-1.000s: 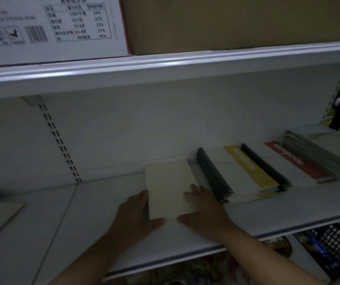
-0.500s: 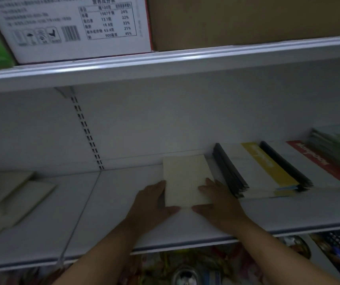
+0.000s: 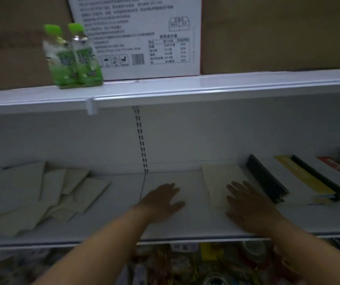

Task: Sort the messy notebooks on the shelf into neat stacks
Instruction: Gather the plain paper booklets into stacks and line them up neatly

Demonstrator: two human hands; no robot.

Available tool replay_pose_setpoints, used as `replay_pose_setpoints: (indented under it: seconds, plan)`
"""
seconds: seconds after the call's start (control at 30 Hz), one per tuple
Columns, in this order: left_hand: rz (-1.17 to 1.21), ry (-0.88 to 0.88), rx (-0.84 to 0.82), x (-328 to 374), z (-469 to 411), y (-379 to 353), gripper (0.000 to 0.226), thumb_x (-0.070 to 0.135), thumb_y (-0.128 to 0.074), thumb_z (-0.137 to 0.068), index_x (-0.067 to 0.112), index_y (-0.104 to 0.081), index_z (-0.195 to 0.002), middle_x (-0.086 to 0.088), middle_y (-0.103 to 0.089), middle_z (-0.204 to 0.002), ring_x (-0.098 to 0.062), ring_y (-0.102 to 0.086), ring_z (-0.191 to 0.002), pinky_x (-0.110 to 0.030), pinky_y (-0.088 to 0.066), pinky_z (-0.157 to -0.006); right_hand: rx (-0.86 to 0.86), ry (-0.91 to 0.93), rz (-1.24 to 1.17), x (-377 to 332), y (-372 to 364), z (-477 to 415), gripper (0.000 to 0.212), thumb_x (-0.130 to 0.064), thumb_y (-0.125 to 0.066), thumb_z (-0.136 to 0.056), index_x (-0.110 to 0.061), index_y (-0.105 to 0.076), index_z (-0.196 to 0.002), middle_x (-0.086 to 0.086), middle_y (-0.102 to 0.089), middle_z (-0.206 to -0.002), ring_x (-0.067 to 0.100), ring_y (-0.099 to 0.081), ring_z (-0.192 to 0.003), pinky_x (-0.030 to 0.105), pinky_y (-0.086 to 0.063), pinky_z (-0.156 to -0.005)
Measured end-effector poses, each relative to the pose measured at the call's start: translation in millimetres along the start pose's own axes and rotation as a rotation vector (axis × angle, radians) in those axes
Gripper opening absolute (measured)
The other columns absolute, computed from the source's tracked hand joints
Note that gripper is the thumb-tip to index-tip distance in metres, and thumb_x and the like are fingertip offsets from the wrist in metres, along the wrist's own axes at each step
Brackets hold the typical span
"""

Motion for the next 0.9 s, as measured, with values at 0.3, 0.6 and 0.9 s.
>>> replay_pose_setpoints:
  seconds: [0.3, 0.6, 0.9]
  plan:
    - [-0.235, 0.378, 0.192, -206.6, 160.3, 106.0, 0.065, 0.056, -0.024, -0.097, 0.023, -0.012, -0.151, -0.002, 0.0, -0.16, -0.02, 0.001, -0.148, -0.039, -0.005, -0.12, -0.047, 0.371, -0.273, -265.2, 115.9, -63.1, 0.063, -0.047, -0.038, -0.096, -0.023, -0.017, -0.15, 0.005, 0.005, -0.16, 0.024, 0.0, -0.147, 0.037, -0.01, -0.12]
    - [-0.136, 0.575, 0.17, -335.4, 303.6, 89.0, 0.066, 0.056, -0.028, -0.096, 0.023, -0.015, -0.151, -0.004, -0.005, -0.16, -0.022, -0.006, -0.147, -0.039, -0.012, -0.119, -0.027, 0.537, -0.203, -433.7, 154.5, -87.9, 0.054, -0.033, -0.046, -0.093, -0.011, -0.034, -0.141, 0.013, -0.009, -0.158, 0.028, -0.01, -0.145, 0.04, -0.017, -0.118]
    - [0.111, 0.609, 0.208, -396.5, 320.6, 77.9, 0.063, 0.045, -0.045, -0.094, 0.028, -0.02, -0.15, 0.001, -0.028, -0.154, -0.018, -0.04, -0.134, -0.029, -0.034, -0.107, 0.04, 0.461, -0.245, -493.4, 159.7, -155.0, 0.047, -0.031, -0.043, -0.092, -0.013, -0.041, -0.136, 0.012, -0.037, -0.144, 0.028, -0.037, -0.129, 0.035, -0.037, -0.102]
Point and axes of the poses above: each hand's wrist, its own z-axis away from the middle knuckle, its own y-axis out of the back of the hand, x = y × z, the point moved 6 cm from there along -z, towards the middle knuckle
